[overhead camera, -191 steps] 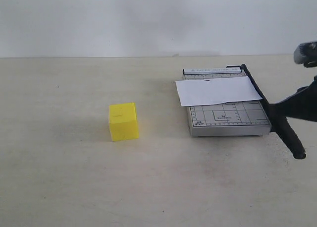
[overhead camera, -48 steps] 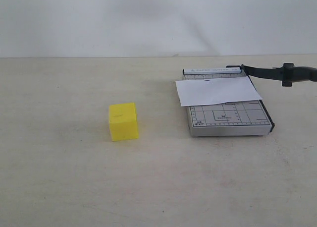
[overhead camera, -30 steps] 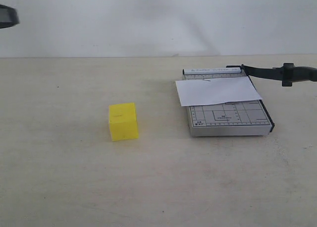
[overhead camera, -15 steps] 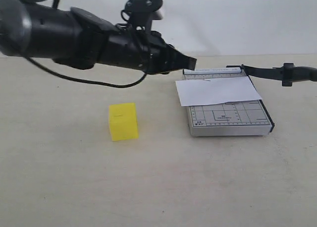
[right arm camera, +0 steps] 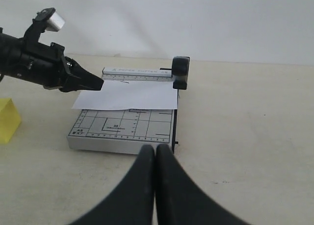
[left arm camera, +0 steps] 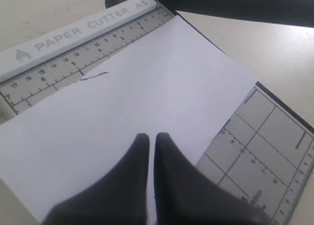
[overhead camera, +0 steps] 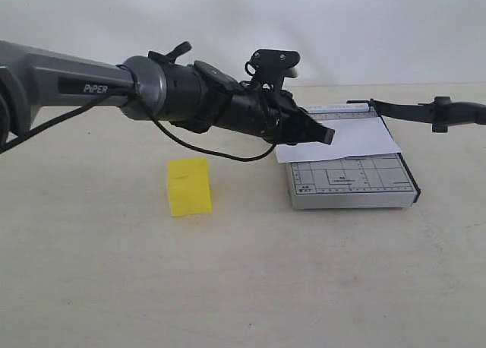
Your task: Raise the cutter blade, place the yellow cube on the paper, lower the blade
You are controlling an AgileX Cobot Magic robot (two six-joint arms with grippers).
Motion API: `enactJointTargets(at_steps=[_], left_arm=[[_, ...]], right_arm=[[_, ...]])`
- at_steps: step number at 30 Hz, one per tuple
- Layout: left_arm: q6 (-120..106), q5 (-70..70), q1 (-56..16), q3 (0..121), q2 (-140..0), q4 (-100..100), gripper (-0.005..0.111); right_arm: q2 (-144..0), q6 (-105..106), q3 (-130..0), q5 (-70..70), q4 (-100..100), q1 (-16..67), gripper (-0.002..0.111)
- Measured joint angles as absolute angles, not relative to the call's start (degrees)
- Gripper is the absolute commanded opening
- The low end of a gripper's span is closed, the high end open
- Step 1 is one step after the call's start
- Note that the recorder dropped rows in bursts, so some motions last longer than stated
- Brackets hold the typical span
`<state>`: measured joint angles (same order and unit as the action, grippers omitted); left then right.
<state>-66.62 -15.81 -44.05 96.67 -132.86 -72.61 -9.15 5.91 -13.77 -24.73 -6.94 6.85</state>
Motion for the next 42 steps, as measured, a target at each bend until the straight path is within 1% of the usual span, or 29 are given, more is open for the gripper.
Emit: enactJointTargets(at_steps=[13,26,30,36,42], left_arm=[[-66.6,-17.5,-44.1,103.5,-139.0,-70.2,0.004],[-65.9,-25.7,-44.1,109.4,-143.2,-68.0,0.004],[-64.9,-27.2,-44.1,110.6,-143.7,-65.7,0.004],[-62.4,-33.3,-44.1,111.3,-143.4,-59.9,0.004],[-59.9,-33.4,-44.3,111.5,-143.1,-55.4,0.004]], right_arm=[[-9.1,6.0,-13.8,-24.8,-6.9,6.8,0.0],[-9.1,6.0,-13.8,-25.1,-6.9,6.8,0.0],[-9.1,6.0,-13.8,-25.1,-6.9,6.8,0.0],[-9.1,6.0,-13.8,-25.1,-7.4,6.8,0.0],[-9.1,6.0,-13.8,-25.1,-7.4,6.8,0.0]])
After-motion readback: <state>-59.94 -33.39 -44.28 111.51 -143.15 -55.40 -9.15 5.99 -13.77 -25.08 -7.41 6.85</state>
